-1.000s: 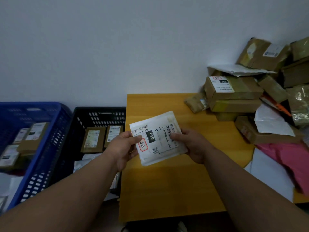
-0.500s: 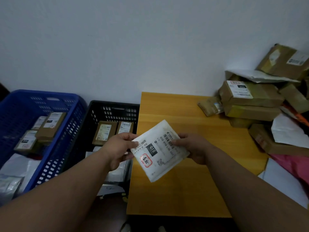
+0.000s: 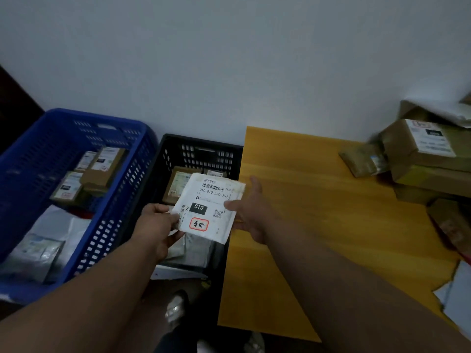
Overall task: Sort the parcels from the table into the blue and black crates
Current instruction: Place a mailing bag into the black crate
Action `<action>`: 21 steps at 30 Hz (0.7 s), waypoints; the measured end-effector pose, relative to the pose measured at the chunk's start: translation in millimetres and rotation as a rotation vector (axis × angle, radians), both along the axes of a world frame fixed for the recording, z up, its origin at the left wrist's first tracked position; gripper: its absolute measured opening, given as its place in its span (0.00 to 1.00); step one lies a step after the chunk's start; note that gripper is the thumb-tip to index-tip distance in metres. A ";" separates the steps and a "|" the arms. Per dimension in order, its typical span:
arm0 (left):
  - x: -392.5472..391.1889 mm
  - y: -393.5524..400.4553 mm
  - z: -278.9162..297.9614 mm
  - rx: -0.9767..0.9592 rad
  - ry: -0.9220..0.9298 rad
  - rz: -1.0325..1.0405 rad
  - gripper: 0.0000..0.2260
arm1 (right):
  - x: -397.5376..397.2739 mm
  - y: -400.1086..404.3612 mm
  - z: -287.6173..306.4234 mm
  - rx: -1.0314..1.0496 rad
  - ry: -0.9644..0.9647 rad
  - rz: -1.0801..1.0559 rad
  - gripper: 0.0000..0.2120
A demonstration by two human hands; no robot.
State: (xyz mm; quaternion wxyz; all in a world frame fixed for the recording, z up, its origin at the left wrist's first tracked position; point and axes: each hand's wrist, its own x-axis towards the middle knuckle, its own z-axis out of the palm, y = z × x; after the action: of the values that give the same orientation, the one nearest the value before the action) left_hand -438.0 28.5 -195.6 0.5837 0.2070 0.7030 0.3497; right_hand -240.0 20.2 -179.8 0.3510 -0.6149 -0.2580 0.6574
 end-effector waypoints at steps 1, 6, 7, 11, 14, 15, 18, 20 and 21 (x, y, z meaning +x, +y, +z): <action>-6.7 6.3 -5.3 0.009 0.017 -0.006 0.11 | -11.4 7.7 -4.1 0.008 -0.037 -0.007 0.52; -46.3 47.6 -35.6 0.032 0.156 -0.264 0.08 | -60.6 45.1 -35.2 0.037 -0.352 -0.012 0.47; -53.9 56.6 -42.6 0.029 0.198 -0.348 0.08 | -67.9 51.5 -43.8 0.026 -0.376 -0.018 0.44; -79.9 84.5 -70.9 -0.055 0.293 -0.619 0.12 | -84.7 66.0 -81.8 -0.045 -0.440 -0.050 0.40; -92.3 93.3 -94.3 -0.091 0.365 -0.782 0.17 | -89.8 66.8 -109.8 -0.113 -0.516 -0.036 0.39; -94.4 94.0 -102.6 -0.097 0.385 -0.840 0.17 | -91.4 65.9 -119.4 -0.139 -0.550 -0.021 0.38; -96.4 94.0 -129.5 -0.131 0.460 -1.046 0.21 | -96.7 63.2 -150.2 -0.226 -0.619 0.039 0.38; -97.2 94.2 -149.0 -0.151 0.498 -1.178 0.23 | -101.7 62.6 -171.5 -0.285 -0.629 0.070 0.39; -97.3 94.6 -158.7 -0.162 0.511 -1.232 0.23 | -104.2 62.6 -181.9 -0.311 -0.630 0.081 0.38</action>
State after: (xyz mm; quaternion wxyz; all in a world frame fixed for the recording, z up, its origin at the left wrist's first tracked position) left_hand -535.3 123.2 -354.3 0.5057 0.6021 0.5965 -0.1611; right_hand -344.2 82.8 -361.7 0.1300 -0.8229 -0.2745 0.4802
